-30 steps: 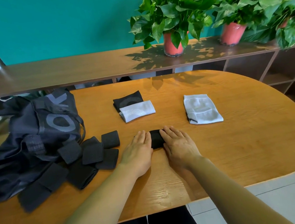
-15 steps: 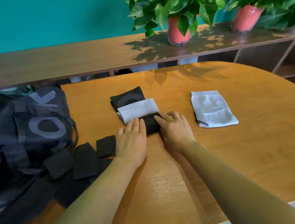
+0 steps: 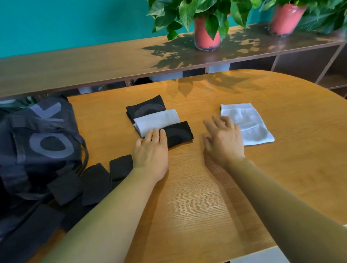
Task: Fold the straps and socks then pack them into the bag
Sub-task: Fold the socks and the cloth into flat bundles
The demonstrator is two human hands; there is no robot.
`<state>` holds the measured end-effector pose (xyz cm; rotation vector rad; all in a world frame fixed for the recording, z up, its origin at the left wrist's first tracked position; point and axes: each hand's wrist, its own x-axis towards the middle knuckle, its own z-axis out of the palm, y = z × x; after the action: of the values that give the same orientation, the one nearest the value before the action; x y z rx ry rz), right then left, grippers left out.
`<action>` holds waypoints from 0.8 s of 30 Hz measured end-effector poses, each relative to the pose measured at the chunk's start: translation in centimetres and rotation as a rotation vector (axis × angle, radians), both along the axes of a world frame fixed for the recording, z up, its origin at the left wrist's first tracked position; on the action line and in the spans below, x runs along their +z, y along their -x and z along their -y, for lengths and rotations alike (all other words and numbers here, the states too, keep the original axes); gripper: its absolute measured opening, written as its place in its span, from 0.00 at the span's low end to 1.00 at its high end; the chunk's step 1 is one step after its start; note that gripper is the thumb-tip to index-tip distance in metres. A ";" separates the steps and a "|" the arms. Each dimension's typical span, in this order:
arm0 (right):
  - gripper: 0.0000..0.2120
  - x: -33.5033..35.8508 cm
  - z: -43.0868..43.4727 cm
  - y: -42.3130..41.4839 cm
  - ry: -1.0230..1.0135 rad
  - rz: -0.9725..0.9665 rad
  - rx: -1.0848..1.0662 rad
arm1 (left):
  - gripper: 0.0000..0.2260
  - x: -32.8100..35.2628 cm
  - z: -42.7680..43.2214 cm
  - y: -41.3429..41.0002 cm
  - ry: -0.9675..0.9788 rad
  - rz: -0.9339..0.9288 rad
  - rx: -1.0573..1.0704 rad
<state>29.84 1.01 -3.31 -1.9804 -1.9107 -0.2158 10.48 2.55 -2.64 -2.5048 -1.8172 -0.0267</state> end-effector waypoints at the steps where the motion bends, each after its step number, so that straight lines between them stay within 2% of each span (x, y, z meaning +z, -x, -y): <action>1: 0.17 0.2 0.2 -0.7 0.035 0.016 -0.083 | 0.29 0.0 0.1 0.1 -0.006 0.000 -0.006; 4: 0.19 0.4 1.0 -2.7 0.263 -0.006 -0.325 | 0.30 0.3 0.9 0.0 -0.035 0.004 -0.033; 6: 0.20 0.4 2.0 -3.4 0.356 -0.044 -0.378 | 0.30 0.6 1.8 -0.1 -0.041 0.013 -0.047; 12: 0.17 0.9 6.9 -1.5 0.323 -0.085 -0.247 | 0.28 1.2 5.8 -0.8 0.002 0.087 -0.077; 17: 0.13 2.2 12.3 1.4 0.355 -0.136 -0.124 | 0.23 1.5 9.5 -1.5 0.080 0.183 -0.142; 21: 0.15 4.0 14.6 2.5 0.340 -0.390 -0.082 | 0.22 2.7 11.3 -2.1 0.139 0.240 -0.221; 24: 0.15 5.0 14.0 1.7 0.244 -0.474 -0.132 | 0.19 3.4 11.7 -2.6 0.113 0.236 -0.277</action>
<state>28.17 -13.00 1.67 -2.0756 -1.5594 0.4370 13.06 -9.19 0.79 -2.9256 -1.5649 -0.2462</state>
